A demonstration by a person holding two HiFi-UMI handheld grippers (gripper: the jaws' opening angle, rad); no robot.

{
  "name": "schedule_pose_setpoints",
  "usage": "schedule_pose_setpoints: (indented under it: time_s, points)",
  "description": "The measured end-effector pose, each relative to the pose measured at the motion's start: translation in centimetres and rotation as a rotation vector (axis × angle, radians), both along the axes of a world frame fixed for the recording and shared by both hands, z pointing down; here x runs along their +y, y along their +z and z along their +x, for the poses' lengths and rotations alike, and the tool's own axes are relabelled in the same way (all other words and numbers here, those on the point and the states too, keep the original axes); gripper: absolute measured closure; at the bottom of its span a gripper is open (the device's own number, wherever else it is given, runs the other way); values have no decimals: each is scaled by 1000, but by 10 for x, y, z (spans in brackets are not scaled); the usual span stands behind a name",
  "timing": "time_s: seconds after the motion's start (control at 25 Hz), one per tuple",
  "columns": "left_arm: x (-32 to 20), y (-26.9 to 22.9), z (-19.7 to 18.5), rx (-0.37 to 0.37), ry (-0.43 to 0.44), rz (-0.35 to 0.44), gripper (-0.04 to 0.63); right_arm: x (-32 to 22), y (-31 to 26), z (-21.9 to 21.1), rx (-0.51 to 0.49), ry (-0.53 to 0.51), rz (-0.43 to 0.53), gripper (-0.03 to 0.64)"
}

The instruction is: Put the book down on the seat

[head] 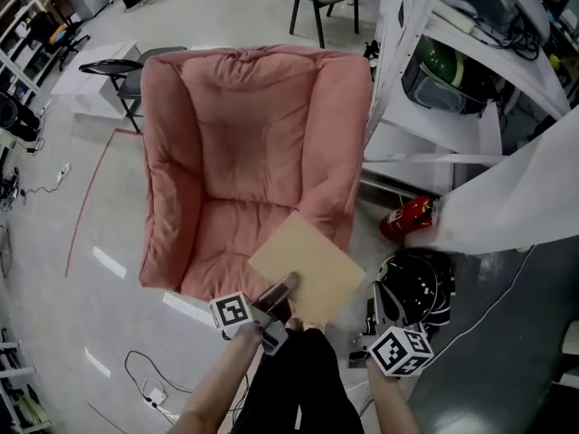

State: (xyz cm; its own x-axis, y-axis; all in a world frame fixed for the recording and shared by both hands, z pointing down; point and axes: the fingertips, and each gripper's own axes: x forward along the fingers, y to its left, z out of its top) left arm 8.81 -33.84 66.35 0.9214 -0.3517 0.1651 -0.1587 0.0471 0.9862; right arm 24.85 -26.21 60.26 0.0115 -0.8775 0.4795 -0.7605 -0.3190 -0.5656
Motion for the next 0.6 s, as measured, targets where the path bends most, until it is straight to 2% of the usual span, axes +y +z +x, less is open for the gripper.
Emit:
schedule_pose_setpoints:
  time_s: [0.16, 0.6]
  points:
    - [-3, 19, 19, 23, 40, -31, 374, -11, 13, 2, -6, 4, -2, 604]
    - [-5, 71, 43, -54, 179, -21, 374, -53, 45, -8, -31, -30, 2, 604]
